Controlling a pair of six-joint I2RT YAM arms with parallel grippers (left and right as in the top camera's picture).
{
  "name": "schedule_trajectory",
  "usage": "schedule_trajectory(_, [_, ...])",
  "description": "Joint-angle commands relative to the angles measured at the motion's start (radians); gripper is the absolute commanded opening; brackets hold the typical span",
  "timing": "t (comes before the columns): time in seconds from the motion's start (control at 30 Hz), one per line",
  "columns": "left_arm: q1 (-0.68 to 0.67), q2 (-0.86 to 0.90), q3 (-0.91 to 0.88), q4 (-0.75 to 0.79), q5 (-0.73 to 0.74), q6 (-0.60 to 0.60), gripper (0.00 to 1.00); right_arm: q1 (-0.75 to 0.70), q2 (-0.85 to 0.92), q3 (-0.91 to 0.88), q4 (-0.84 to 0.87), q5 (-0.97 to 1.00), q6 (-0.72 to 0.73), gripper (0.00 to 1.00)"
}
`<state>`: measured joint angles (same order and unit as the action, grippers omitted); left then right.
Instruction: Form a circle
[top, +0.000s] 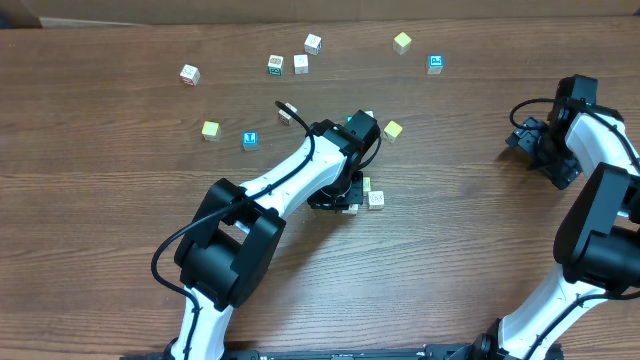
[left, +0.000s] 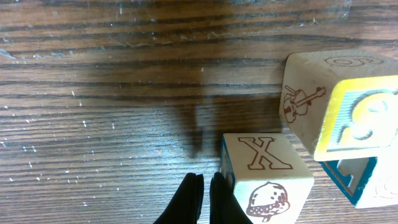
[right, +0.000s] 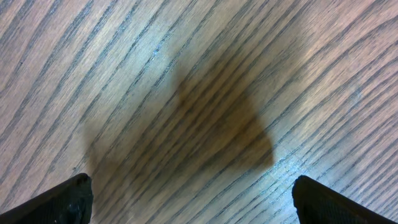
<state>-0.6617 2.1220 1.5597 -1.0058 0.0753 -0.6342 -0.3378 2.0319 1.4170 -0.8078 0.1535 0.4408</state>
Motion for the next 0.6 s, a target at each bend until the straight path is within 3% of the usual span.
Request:
schedule_trajectory(0.0, [-0.009, -0.009, -0.003, -0.002, 0.003, -0.021, 0.04, 0.002, -0.027, -0.004, 0.003, 0.003, 0.004, 1.0])
schedule_trajectory(0.3, [-0.009, -0.009, -0.003, -0.031, 0.0, -0.031, 0.04, 0.002, -0.027, -0.004, 0.003, 0.003, 0.004, 1.0])
schedule_trajectory(0.57, [-0.01, -0.009, -0.003, -0.091, -0.007, 0.033, 0.04, 0.002, -0.027, -0.004, 0.003, 0.003, 0.004, 1.0])
